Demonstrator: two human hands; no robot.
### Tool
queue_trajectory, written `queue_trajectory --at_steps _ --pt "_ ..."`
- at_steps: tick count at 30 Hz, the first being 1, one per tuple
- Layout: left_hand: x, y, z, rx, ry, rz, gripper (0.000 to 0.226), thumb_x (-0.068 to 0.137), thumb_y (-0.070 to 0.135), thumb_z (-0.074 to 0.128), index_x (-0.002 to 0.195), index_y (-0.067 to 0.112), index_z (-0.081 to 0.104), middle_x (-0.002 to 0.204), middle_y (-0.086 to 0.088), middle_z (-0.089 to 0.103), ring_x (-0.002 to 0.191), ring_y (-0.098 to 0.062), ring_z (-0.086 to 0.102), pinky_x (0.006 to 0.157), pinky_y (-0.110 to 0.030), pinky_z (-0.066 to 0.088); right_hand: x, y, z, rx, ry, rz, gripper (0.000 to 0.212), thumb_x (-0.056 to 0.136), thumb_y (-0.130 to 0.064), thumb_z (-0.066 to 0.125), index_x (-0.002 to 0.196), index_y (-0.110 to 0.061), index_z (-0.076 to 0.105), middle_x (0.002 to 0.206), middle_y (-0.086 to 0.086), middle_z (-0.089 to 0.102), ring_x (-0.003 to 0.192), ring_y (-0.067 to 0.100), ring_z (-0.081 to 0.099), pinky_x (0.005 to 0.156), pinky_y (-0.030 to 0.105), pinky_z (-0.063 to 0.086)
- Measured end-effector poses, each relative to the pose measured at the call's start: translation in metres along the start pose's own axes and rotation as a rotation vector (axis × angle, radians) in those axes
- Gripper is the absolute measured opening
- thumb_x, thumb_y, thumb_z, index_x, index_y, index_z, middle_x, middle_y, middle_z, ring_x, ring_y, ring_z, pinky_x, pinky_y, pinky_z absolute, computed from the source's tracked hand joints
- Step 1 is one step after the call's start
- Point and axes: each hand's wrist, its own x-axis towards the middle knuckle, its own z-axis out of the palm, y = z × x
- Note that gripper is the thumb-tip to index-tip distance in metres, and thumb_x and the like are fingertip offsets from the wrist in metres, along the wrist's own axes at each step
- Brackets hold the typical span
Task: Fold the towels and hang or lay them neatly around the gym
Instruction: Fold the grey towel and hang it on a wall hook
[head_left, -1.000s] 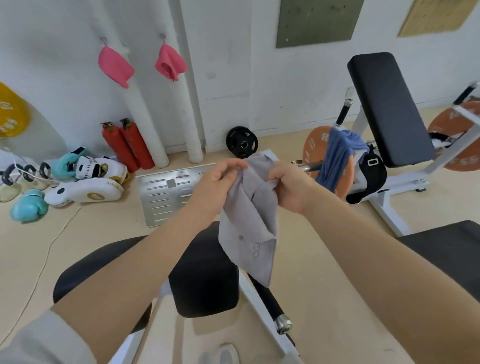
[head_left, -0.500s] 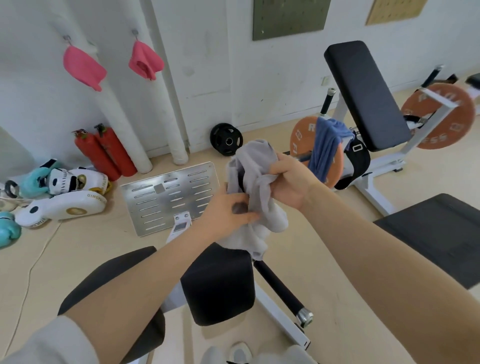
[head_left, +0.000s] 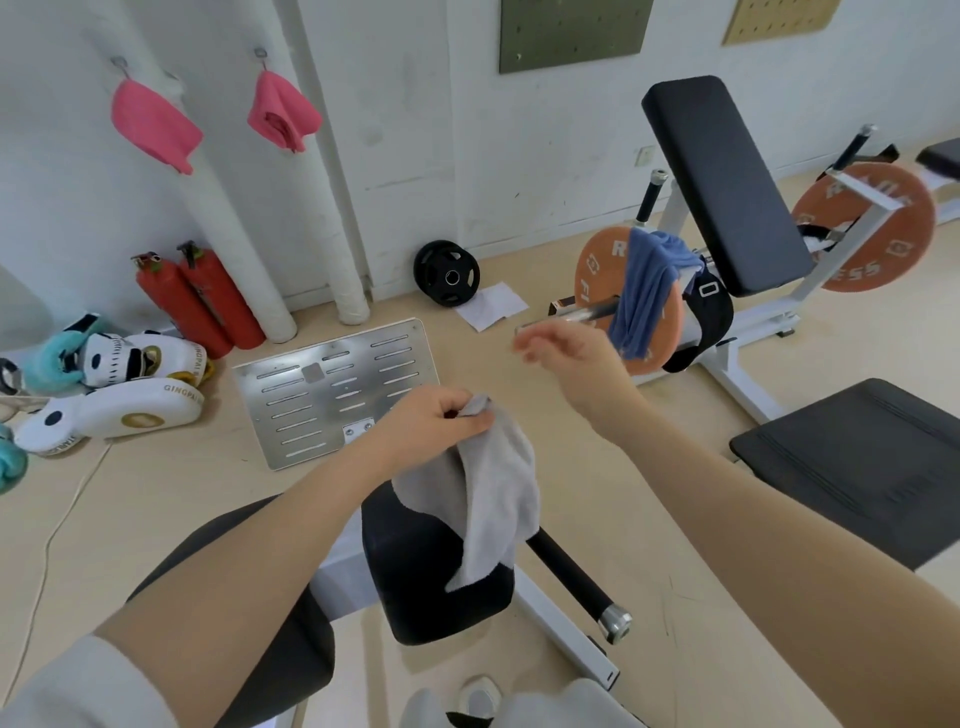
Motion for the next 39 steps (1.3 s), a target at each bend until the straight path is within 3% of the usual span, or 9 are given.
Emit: queue_trajectory --at_steps 3,8,13,16,19,24,28,32,39 --pt "0.002 0.006 -0.003 0.003 -0.004 0.011 0.039 0.092 0.028 0.055 0.081 -0.009 0.053 0.062 -0.002 0.034 0.056 -0.008 0.033 0.056 -0.022 0.026 -0.015 -0.009 0.009 -0.136 -0.348 -0.111 0.013 0.090 -0.014 0.056 0.095 -0.016 0.068 0.093 0.000 0.071 0.087 0.010 0.064 0.086 0.022 0.046" --pt "0.001 0.015 -0.008 -0.144 0.058 -0.030 0.027 0.095 0.026 0.049 0.092 0.006 0.067 0.079 -0.005 0.058 0.073 -0.008 0.054 0.063 -0.011 0.044 -0.009 -0.006 0.013 -0.315 -0.354 -0.331 0.023 0.087 -0.014 0.060 0.110 -0.016 0.062 0.103 -0.003 0.067 0.098 0.012 0.060 0.090 0.022 0.044" --pt "-0.009 0.023 -0.006 -0.340 0.092 -0.070 0.027 0.094 0.023 0.048 0.087 0.003 0.065 0.089 -0.013 0.058 0.083 -0.021 0.052 0.079 -0.031 0.042 -0.004 -0.010 0.008 -0.387 -0.360 -0.297 0.014 0.092 -0.017 0.053 0.100 -0.013 0.063 0.094 -0.001 0.064 0.091 0.013 0.055 0.075 0.021 0.038" --pt "-0.014 0.026 -0.009 -0.429 0.177 -0.085 0.051 0.097 0.037 0.034 0.078 0.004 0.068 0.085 -0.013 0.065 0.084 -0.023 0.056 0.087 -0.036 0.042 -0.008 -0.008 0.001 -0.083 -0.423 -0.124 0.009 0.087 -0.018 0.052 0.081 -0.017 0.058 0.086 -0.006 0.052 0.082 0.008 0.047 0.073 0.021 0.035" --pt "-0.019 0.040 -0.009 -0.228 0.273 -0.097 0.064 0.100 0.043 0.019 0.074 0.014 0.070 0.091 -0.003 0.071 0.090 -0.015 0.060 0.090 -0.029 0.041 -0.012 -0.008 -0.006 0.150 -0.608 -0.030 0.008 0.078 -0.013 0.051 0.070 -0.013 0.052 0.114 -0.007 0.049 0.100 0.000 0.047 0.085 0.012 0.033" --pt "-0.024 0.066 0.008 -0.029 0.301 0.142 0.011 0.088 0.037 0.054 0.081 0.029 0.058 0.082 0.005 0.064 0.074 -0.009 0.055 0.074 -0.023 0.044 -0.016 -0.008 -0.019 0.214 -0.736 -0.070 0.023 0.078 -0.019 0.053 0.094 -0.007 0.063 0.103 -0.002 0.061 0.101 0.012 0.054 0.095 0.030 0.040" --pt "-0.027 0.075 0.025 -0.123 0.383 0.166 0.013 0.089 0.027 0.059 0.100 0.024 0.051 0.085 0.004 0.064 0.072 -0.015 0.053 0.071 -0.023 0.043 -0.024 -0.016 -0.031 0.202 -0.698 -0.128 0.018 0.075 -0.016 0.049 0.085 -0.016 0.065 0.082 -0.004 0.061 0.079 0.002 0.054 0.075 0.012 0.041" --pt "-0.028 0.076 0.044 -0.026 0.534 0.113 0.025 0.087 0.024 0.061 0.107 0.020 0.047 0.076 -0.004 0.056 0.061 -0.008 0.045 0.062 -0.013 0.039 -0.036 -0.015 -0.039 0.137 -0.613 -0.133 0.012 0.070 -0.015 0.044 0.068 -0.011 0.056 0.065 0.004 0.044 0.059 0.005 0.039 0.055 0.015 0.031" --pt "-0.053 0.056 0.078 -0.316 0.115 -0.240 0.024 0.096 0.030 0.043 0.098 0.014 0.061 0.088 -0.005 0.055 0.079 -0.019 0.049 0.075 -0.024 0.041 -0.044 0.000 -0.076 0.336 -0.534 0.040 0.013 0.066 -0.018 0.050 0.060 -0.014 0.039 0.065 0.006 0.032 0.062 0.014 0.032 0.060 0.028 0.026"
